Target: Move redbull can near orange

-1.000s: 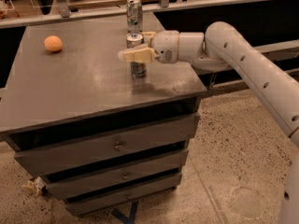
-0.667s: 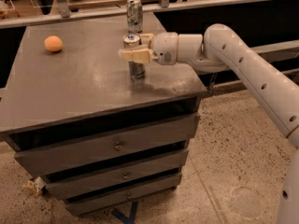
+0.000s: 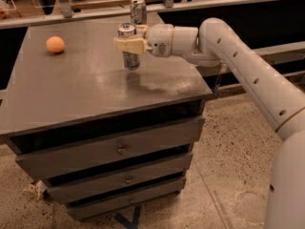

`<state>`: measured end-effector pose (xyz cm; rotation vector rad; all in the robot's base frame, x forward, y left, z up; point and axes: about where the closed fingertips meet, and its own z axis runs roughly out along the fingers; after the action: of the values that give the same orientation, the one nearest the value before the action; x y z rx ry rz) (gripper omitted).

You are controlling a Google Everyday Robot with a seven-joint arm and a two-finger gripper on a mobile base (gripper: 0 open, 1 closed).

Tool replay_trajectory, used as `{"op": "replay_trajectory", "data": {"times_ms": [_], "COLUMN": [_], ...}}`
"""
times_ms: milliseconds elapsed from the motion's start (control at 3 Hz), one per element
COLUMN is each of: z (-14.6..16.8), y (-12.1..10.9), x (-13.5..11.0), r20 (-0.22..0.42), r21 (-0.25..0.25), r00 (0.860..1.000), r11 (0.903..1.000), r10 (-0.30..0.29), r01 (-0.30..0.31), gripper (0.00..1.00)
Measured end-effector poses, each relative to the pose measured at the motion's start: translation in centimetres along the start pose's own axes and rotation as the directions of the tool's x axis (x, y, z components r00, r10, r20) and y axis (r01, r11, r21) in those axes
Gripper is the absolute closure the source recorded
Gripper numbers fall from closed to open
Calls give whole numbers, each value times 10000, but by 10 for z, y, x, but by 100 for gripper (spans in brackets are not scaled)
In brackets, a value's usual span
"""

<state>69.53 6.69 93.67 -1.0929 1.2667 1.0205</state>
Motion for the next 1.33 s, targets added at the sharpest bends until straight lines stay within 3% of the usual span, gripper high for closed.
{"op": "replay_trajectory", "data": {"times_ms": [333,667,1333], "z": [23,53,123], "y": [-27,-55,-71], "x": [-28,-40,-38], "r20": [57,-159,-255], "r21": [245,353,116], "r00": [9996,9998,9985], "r11": [9993,9993,9988], "r10": [-270,-112,478], "r01": [269,117,-475], "gripper": [100,100,100]}}
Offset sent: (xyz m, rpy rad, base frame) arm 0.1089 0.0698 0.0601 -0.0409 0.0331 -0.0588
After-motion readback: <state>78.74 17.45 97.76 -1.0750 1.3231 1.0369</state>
